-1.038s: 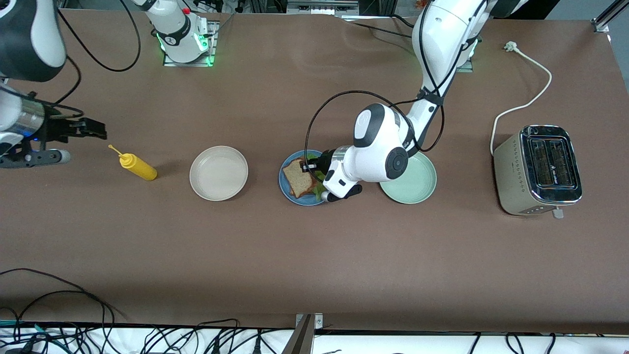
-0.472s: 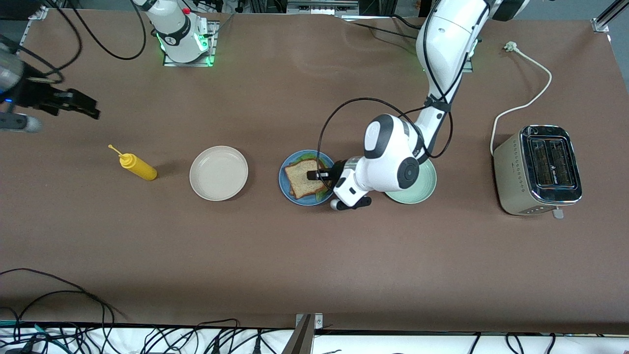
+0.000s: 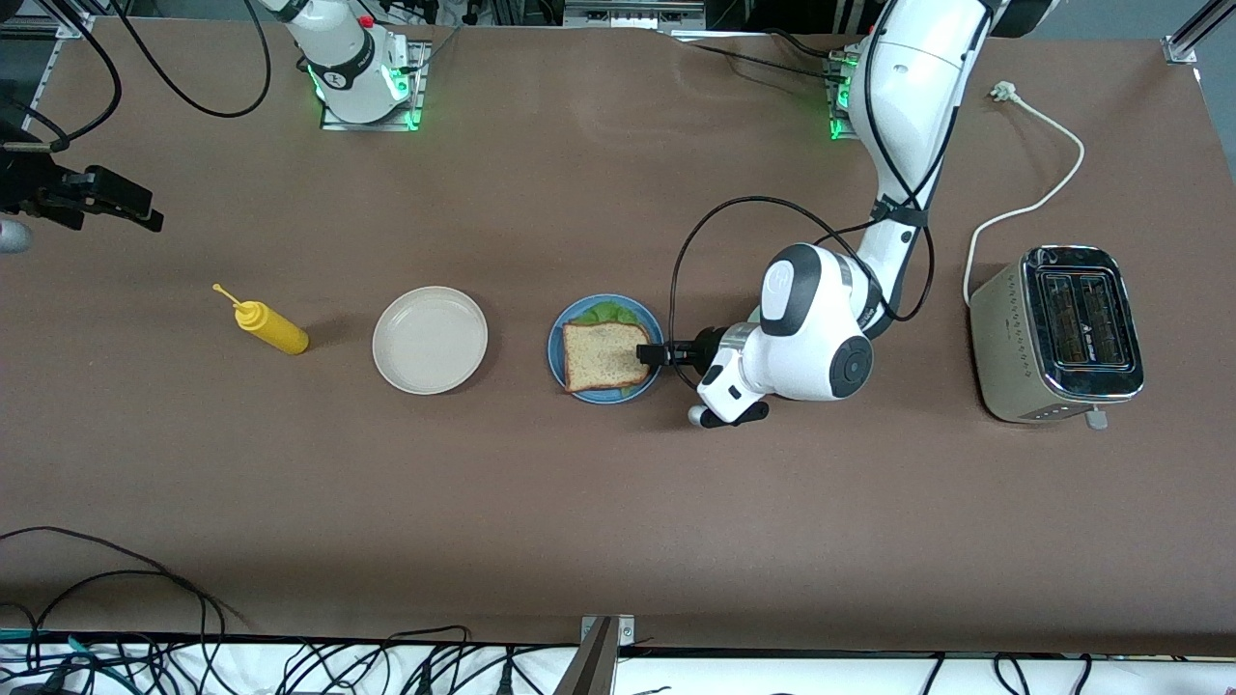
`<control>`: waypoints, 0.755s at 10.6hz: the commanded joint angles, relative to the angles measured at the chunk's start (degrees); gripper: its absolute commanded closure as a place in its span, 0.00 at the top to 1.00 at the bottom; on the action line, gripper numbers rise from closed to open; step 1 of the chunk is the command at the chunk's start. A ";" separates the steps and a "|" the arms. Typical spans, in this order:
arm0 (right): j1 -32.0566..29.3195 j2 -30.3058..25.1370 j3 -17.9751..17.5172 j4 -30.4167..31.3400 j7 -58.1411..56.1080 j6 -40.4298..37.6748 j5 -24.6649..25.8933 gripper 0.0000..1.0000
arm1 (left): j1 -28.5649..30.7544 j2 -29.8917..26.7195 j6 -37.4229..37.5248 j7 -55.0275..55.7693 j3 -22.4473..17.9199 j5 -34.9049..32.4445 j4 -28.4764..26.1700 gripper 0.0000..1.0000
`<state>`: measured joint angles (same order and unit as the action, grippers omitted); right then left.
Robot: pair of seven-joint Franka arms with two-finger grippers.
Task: Make sandwich in blue plate with both arms
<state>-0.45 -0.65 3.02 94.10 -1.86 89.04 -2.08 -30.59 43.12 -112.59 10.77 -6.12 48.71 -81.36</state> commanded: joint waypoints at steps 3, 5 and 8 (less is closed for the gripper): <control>0.27 0.74 0.50 -1.82 -1.56 -0.54 -0.03 1.00 | 0.70 -3.47 8.58 -1.97 -5.72 0.86 -1.08 1.00; 0.36 0.22 0.59 -1.90 -0.69 -1.06 -0.11 1.00 | 0.44 -6.37 12.91 -1.98 -10.91 -5.69 -1.08 1.00; 0.27 0.82 1.82 -3.91 -1.56 -0.89 -0.21 1.00 | 0.88 -9.89 12.75 -7.91 -13.04 -27.14 -0.02 1.00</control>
<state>-0.46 -0.57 3.58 93.53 -2.56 89.04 -2.07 -29.54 36.87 -100.64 8.67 -18.55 31.70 -81.01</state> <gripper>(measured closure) 0.000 0.000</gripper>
